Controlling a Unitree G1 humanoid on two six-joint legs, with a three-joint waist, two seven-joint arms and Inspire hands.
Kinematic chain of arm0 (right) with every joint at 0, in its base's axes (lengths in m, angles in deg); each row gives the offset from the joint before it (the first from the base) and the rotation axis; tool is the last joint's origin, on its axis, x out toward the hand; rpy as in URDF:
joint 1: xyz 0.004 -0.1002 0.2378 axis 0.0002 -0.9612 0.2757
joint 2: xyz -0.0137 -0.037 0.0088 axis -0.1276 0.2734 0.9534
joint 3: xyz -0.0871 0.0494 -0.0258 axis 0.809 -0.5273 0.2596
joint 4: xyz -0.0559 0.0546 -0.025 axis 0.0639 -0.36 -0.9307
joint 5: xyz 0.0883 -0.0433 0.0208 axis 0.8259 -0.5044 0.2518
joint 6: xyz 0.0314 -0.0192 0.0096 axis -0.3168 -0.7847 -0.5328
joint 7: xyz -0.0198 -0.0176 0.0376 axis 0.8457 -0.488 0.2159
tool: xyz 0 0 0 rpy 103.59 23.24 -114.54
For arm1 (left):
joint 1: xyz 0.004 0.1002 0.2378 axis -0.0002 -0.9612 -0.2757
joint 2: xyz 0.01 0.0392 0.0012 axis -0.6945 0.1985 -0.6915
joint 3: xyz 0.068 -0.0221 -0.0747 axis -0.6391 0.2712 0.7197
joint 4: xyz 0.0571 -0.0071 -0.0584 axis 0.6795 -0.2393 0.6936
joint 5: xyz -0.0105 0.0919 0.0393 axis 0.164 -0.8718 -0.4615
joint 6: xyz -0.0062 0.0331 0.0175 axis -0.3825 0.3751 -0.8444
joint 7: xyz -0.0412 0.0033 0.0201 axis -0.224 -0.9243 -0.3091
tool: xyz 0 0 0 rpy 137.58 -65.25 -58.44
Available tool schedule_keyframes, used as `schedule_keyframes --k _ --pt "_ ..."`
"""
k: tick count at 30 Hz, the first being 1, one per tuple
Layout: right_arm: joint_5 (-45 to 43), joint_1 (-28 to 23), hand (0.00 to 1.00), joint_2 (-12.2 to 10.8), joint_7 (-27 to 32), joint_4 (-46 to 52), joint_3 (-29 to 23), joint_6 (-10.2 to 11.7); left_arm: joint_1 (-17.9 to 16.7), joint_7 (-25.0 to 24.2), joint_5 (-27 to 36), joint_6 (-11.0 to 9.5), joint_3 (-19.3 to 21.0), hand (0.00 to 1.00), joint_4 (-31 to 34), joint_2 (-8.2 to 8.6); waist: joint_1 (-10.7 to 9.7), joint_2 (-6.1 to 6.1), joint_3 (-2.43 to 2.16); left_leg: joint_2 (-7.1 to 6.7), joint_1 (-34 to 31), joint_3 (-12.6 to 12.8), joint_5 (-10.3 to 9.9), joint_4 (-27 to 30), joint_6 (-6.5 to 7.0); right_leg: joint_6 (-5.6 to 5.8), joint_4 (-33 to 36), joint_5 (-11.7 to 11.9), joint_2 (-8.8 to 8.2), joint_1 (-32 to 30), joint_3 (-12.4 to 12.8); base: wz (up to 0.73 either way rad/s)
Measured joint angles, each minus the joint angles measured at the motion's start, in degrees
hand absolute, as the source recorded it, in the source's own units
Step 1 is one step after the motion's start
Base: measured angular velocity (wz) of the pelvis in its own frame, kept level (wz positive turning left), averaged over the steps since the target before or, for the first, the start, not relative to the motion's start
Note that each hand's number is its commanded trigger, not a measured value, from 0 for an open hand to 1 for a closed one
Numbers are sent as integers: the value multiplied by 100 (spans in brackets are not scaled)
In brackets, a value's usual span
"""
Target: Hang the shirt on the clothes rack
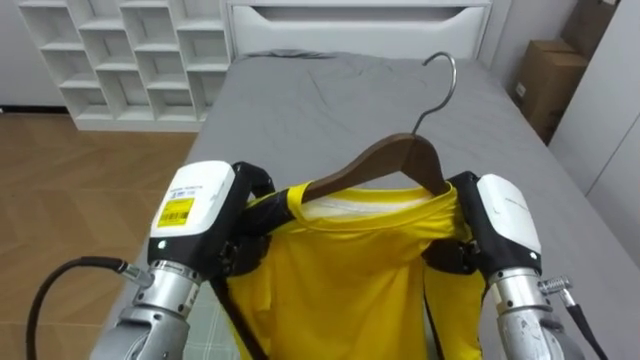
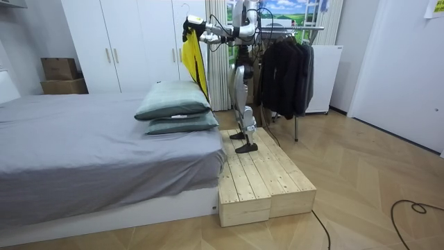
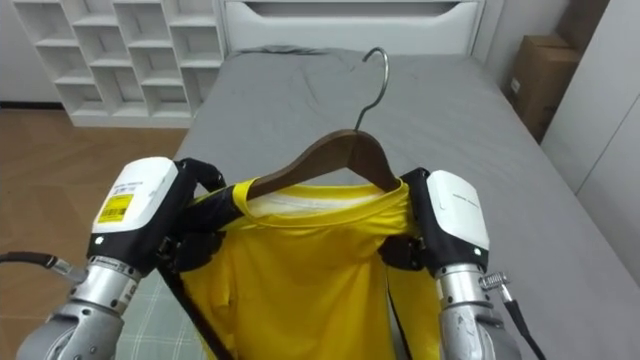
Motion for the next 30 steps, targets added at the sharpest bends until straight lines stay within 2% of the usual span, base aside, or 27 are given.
schedule_keyframes --k 3,6,10,16,20,25,30 --pt "0 0 100 -2 -1 -11 2 1 0 0 26 0 -2 0 0 9 -56 2 1 0 12 8 0 0 0 0 3 0 0 6 14 -1" --pt "-36 -1 100 -41 -1 -102 12 0 0 0 74 -2 -112 0 0 92 -62 6 4 1 58 33 0 -10 0 0 7 0 2 29 40 -5" --pt "-28 -2 100 -76 -2 -316 21 -31 -2 -114 461 -6 -376 0 -2 87 -53 5 6 6 78 91 0 -17 0 0 14 0 4 18 92 -7" --pt "-51 -3 100 -82 -2 -429 26 -38 -55 -293 670 0 -432 0 -9 75 -59 5 6 14 81 164 0 -28 0 0 21 0 12 -18 174 -6" --pt "-142 -2 100 -82 -8 -461 61 -216 -169 -503 696 90 -522 0 -9 72 -49 3 5 13 31 164 0 -27 0 2 25 -1 11 -74 176 0" --pt "-236 -2 100 -85 -8 -460 105 -276 -176 -669 699 160 -586 0 -10 66 -54 0 3 13 5 164 0 -19 0 2 27 -1 10 -97 173 0" --pt "-242 -2 100 -77 -8 -460 117 -368 -180 -810 699 197 -647 0 -14 -9 -55 0 1 14 9 165 0 -20 0 2 48 -1 6 -95 159 0"
